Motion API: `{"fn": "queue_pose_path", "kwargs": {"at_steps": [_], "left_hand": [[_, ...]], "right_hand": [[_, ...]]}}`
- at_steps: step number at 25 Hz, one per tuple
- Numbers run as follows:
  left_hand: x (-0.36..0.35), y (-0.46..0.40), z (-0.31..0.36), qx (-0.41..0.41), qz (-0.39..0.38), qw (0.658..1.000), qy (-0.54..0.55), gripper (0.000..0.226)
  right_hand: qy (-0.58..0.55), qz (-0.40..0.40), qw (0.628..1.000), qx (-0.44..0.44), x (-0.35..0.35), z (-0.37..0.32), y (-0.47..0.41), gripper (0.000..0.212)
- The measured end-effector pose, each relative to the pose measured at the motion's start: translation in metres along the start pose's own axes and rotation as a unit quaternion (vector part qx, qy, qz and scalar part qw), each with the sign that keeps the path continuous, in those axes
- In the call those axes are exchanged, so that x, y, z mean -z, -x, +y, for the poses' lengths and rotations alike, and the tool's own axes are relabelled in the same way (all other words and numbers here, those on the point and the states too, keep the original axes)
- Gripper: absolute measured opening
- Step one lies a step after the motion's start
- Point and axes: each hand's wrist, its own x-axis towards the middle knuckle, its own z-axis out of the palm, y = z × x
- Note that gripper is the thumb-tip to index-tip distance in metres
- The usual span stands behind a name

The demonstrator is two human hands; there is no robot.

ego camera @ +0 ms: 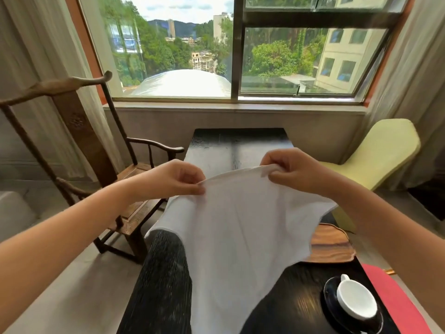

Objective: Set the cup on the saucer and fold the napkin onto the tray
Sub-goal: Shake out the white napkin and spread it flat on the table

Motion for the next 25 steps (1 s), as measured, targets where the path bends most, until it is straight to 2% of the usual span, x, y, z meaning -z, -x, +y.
{"fn": "queue_pose_path", "kwargs": {"at_steps": [2, 4, 6, 8, 10, 11, 12, 14, 16, 19, 22, 25], "left_hand": [[0.004, 0.006, -0.006, 0.012, 0.017, 0.999, -0.030, 0.017], [0.007, 0.013, -0.012, 0.037, 0.010, 0.997, -0.074, 0.010], [0.011, 0.018, -0.020, 0.079, -0.013, 0.989, -0.126, 0.005], [0.017, 0.018, -0.033, 0.121, -0.032, 0.975, -0.184, 0.020], [0.022, 0.012, -0.046, 0.145, -0.033, 0.953, -0.263, 0.023], [0.024, 0.006, -0.049, 0.146, -0.021, 0.943, -0.299, 0.017], [0.028, 0.000, -0.050, 0.136, 0.001, 0.935, -0.328, 0.009], [0.039, -0.014, -0.046, 0.109, 0.056, 0.923, -0.364, 0.013], [0.050, -0.024, -0.037, 0.086, 0.105, 0.908, -0.397, 0.019], [0.061, -0.022, -0.029, 0.041, 0.210, 0.892, -0.398, 0.024], [0.053, -0.002, -0.039, -0.036, 0.304, 0.868, -0.390, 0.023], [0.018, 0.034, -0.075, -0.065, 0.329, 0.869, -0.364, 0.018]], "right_hand": [[-0.036, 0.000, 0.999, -0.012, 0.001, 0.000, 0.004, 0.012], [-0.013, -0.023, 1.000, -0.010, 0.004, 0.003, 0.006, 0.014], [0.057, -0.070, 0.996, -0.003, 0.008, 0.009, 0.006, 0.010], [0.159, -0.119, 0.980, -0.006, 0.006, 0.019, 0.003, 0.008], [0.246, -0.130, 0.960, -0.024, -0.004, 0.034, -0.003, 0.010], [0.274, -0.125, 0.953, -0.036, -0.009, 0.043, -0.008, 0.012], [0.299, -0.112, 0.946, -0.051, -0.012, 0.051, -0.014, 0.013], [0.338, -0.055, 0.936, -0.084, -0.011, 0.063, -0.026, 0.015], [0.356, 0.035, 0.930, -0.088, -0.002, 0.073, -0.035, 0.016], [0.342, 0.152, 0.926, -0.044, 0.008, 0.078, -0.042, 0.015], [0.349, 0.241, 0.905, -0.009, 0.001, 0.076, -0.034, 0.011], [0.348, 0.273, 0.897, 0.001, -0.039, 0.083, -0.004, 0.007]]}}
